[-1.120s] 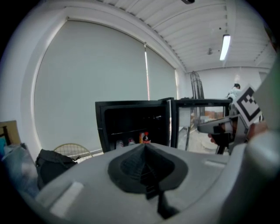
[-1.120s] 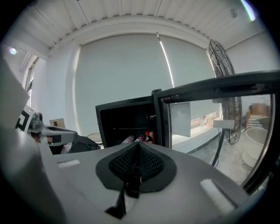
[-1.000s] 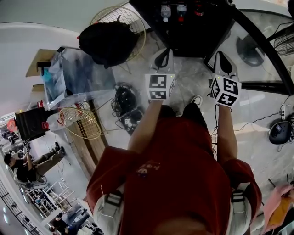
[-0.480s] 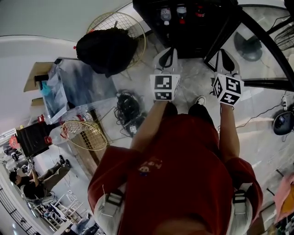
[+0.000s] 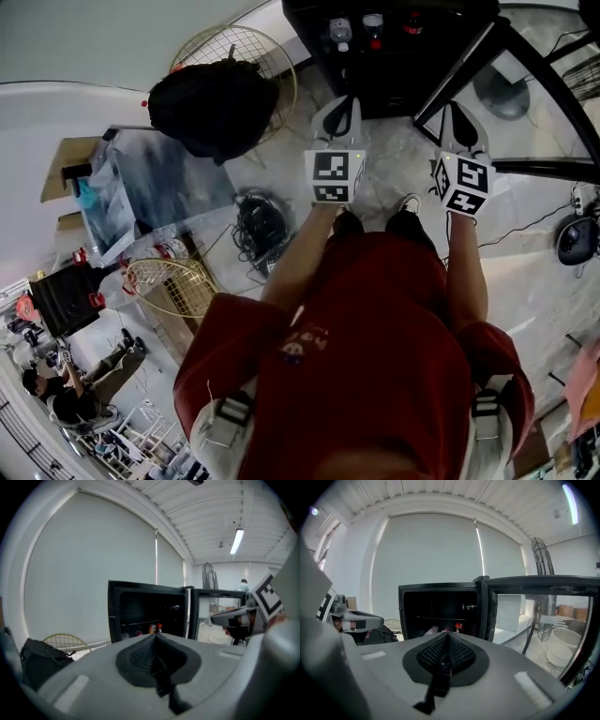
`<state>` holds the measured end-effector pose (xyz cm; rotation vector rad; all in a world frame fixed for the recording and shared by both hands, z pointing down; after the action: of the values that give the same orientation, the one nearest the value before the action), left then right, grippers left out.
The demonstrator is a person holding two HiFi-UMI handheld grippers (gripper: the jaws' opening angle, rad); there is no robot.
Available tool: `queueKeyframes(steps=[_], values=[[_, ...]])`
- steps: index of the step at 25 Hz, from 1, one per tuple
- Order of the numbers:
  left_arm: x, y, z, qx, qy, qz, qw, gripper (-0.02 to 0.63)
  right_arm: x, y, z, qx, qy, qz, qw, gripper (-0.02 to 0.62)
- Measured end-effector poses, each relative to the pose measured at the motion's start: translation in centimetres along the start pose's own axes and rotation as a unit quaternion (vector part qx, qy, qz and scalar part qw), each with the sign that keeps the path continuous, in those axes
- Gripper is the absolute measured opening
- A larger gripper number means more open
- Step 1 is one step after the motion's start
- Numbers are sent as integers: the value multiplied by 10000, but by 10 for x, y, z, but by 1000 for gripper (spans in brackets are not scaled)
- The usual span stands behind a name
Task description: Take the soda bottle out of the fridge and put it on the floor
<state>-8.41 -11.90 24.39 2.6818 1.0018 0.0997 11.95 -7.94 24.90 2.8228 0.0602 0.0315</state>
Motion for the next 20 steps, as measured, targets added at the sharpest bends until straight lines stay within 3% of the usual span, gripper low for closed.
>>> queueKeyframes(steps=[4,9,12,20], values=[[-9,2,-11,9,-116,37,9999,0,-4,4,-7,-87,-36,-41,9999,0],[-18,12,-23,-14,138,104,9999,0,-6,24,-30,-198,40,-61,9998,0],[-17,23,-45,-79,224,155,9996,0,-3,41,-52,-156,173,-1,9997,0],[-31,51,-114,-231,-51,218,9995,0,-17,75,-102,-99,101,71,9999,0]])
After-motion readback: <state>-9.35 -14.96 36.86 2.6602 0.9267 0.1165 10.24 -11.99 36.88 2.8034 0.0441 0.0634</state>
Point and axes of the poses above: the fingertips, and each gripper's own axes: y forward along the fingers, x to its right, z out of its top, the point moved 5 cm from there along -y, backward along the fingers, and after that the axes turned 7 degrees about -z, right-handed, at the moved point
